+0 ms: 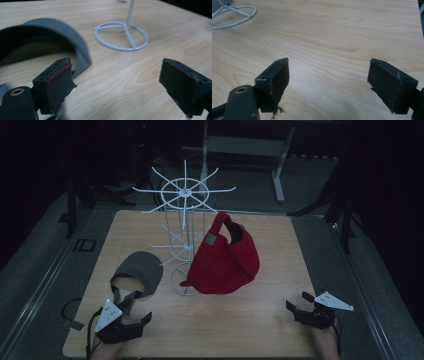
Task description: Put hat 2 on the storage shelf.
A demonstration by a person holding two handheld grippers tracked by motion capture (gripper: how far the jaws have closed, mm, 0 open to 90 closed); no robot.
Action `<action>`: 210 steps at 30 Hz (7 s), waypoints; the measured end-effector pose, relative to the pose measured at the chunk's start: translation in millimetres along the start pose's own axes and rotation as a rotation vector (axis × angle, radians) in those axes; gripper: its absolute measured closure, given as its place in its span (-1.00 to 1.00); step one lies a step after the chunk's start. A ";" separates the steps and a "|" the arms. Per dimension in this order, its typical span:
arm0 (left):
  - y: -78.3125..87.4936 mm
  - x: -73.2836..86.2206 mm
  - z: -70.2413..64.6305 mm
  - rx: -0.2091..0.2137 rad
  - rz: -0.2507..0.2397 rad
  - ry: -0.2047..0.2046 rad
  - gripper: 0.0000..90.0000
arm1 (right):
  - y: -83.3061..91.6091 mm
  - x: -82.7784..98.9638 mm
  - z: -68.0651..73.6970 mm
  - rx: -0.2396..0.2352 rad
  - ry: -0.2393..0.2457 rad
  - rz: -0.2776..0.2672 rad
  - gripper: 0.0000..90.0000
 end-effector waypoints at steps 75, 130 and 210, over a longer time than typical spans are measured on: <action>28.8 -43.8 61.7 -0.183 -0.040 -0.162 0.90 | 6.4 4.0 -13.3 0.039 -0.088 -0.019 -0.61; 113.7 -252.1 -0.1 0.129 -0.355 -0.444 0.89 | 7.0 4.8 -12.3 -0.006 -0.101 -0.003 -0.61; 82.2 -267.8 -58.2 0.394 -0.264 -0.346 0.42 | 4.2 9.1 -11.9 -0.006 -0.103 0.029 -0.61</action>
Point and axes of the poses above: each handheld gripper's, and its own axes: y roughly backward along the jaws, x roughly out of its underside, z roughly to its left, the point moved 10 cm from there along -y, roughly forward along the jaws, and after that the axes turned 2 degrees about x, right-handed, at the moved point
